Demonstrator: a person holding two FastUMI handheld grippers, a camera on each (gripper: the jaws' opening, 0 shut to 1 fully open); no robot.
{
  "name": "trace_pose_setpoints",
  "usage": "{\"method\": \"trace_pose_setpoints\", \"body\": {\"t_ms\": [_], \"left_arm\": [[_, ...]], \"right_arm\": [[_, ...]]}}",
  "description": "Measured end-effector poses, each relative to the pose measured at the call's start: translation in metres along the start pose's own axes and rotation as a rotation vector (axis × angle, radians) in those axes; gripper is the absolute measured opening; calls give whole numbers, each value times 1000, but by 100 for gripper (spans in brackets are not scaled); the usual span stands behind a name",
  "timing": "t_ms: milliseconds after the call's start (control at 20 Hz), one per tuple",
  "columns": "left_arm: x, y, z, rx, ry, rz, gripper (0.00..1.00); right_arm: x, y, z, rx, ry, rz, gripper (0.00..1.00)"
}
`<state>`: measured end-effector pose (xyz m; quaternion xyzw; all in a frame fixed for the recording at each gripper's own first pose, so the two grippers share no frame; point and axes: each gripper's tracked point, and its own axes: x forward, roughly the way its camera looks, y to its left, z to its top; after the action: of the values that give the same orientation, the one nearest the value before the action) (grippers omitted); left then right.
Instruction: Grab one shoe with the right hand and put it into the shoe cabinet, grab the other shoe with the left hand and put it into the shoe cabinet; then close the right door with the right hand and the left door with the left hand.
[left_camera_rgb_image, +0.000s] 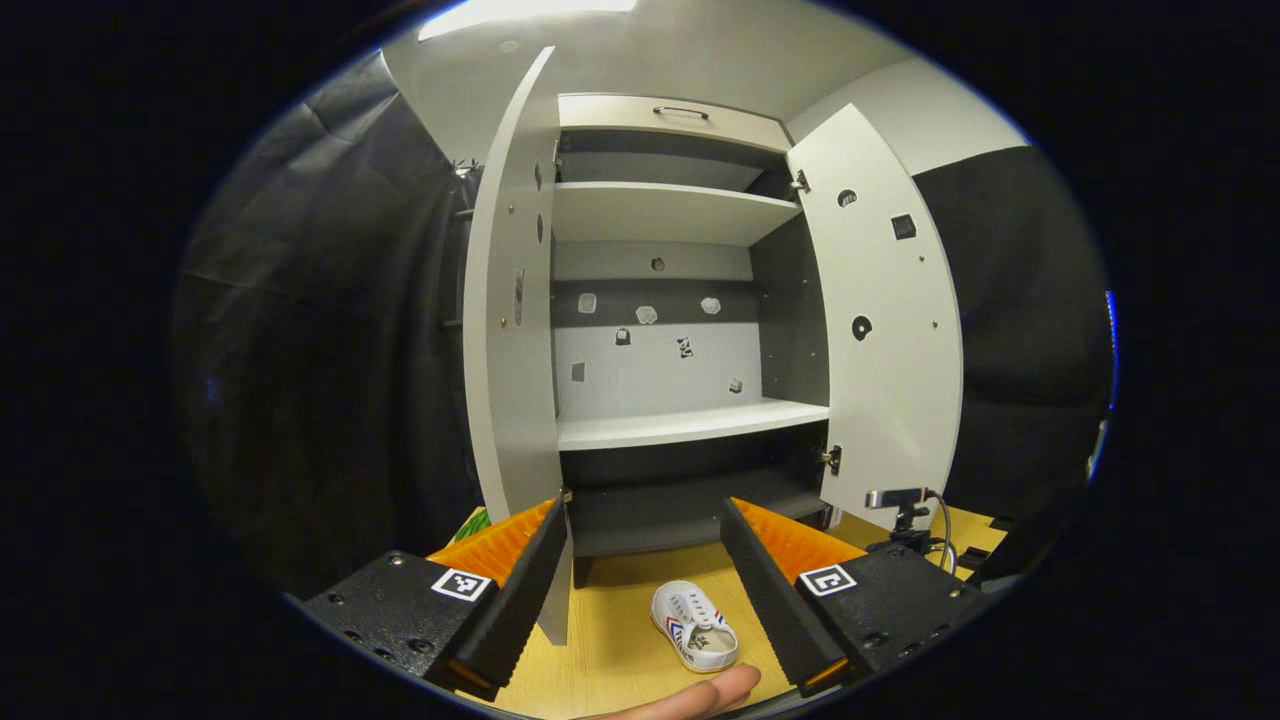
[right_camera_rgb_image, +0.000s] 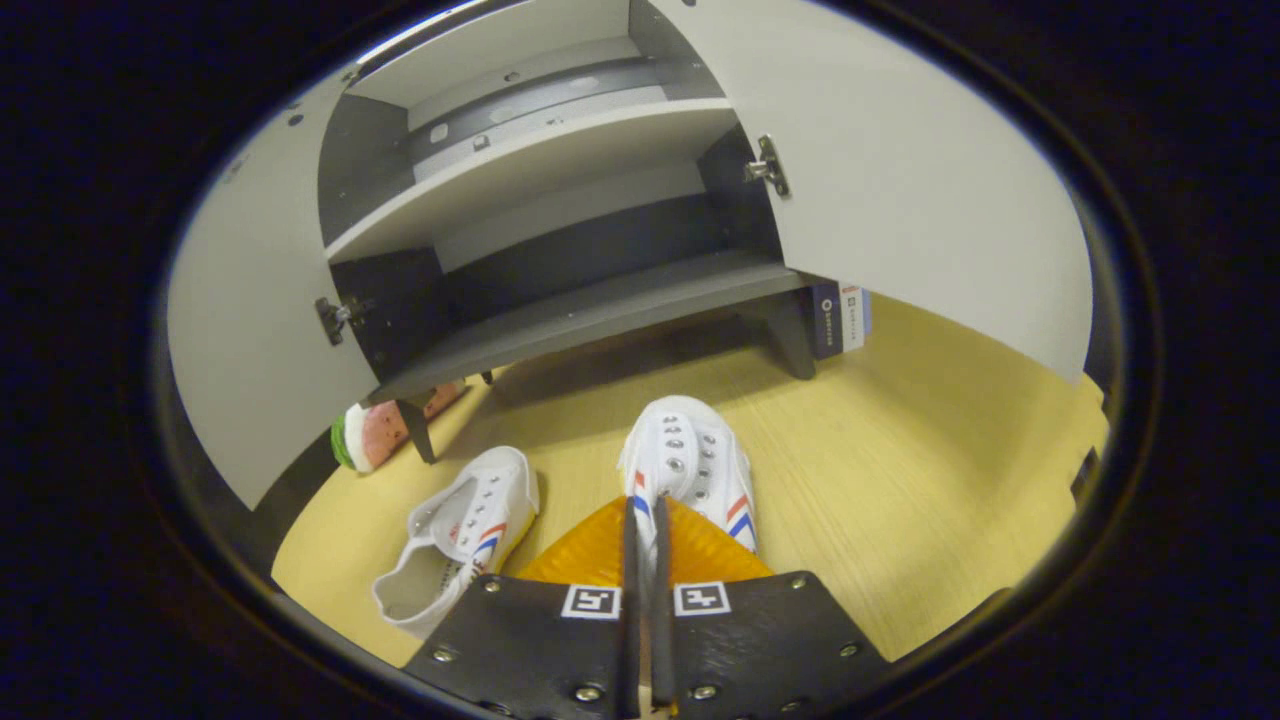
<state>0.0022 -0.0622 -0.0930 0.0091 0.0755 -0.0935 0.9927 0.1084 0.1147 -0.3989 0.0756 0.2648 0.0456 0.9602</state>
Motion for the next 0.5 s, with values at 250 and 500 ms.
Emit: {"method": "trace_pose_setpoints", "body": {"t_ms": [250, 500], "left_arm": [[0, 7, -17, -13, 30, 1, 96], [-1, 9, -26, -27, 55, -15, 96]], "right_arm": [[-47, 24, 48, -12, -95, 47, 5], [-28, 6, 5, -45, 11, -64, 5]]}}
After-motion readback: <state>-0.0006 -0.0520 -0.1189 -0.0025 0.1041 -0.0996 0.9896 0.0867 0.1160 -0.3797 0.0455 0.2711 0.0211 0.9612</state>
